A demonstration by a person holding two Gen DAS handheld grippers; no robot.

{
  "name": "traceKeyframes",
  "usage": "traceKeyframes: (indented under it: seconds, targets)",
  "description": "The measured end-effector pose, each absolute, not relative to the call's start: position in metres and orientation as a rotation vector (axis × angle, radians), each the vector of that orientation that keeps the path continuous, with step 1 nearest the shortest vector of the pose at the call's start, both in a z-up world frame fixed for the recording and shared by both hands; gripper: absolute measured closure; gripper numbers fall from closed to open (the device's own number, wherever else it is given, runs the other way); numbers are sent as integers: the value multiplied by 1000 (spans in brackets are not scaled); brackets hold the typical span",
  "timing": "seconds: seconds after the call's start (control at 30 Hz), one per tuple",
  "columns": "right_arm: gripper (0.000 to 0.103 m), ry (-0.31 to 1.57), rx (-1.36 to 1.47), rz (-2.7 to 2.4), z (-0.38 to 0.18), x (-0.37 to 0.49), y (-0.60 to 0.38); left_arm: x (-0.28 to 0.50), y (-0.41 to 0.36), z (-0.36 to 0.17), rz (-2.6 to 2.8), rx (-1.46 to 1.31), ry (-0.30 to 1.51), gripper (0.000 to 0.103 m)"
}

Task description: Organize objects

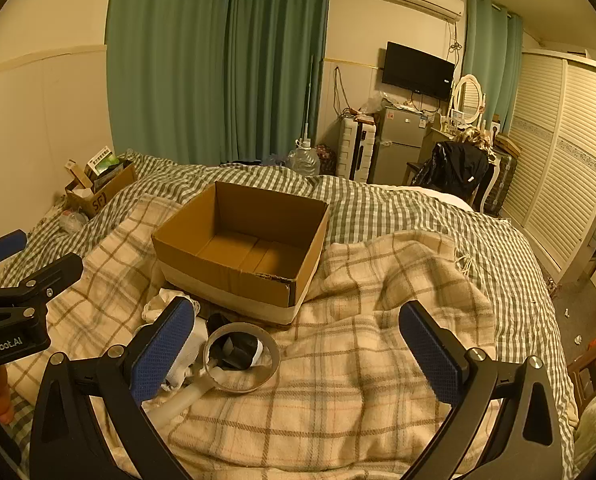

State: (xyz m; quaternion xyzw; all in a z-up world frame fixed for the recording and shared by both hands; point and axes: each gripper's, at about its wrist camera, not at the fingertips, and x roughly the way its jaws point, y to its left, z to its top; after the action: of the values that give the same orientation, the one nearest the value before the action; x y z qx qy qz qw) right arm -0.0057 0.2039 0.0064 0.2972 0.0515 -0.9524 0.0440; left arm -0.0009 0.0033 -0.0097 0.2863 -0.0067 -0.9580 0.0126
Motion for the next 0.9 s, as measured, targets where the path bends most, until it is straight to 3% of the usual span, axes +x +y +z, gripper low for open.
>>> traceKeyframes:
  seconds: [0.9]
  targets:
    - [0,166,907,-2893,6,-5,201,-2,2,-5,-3010,922,-15,0]
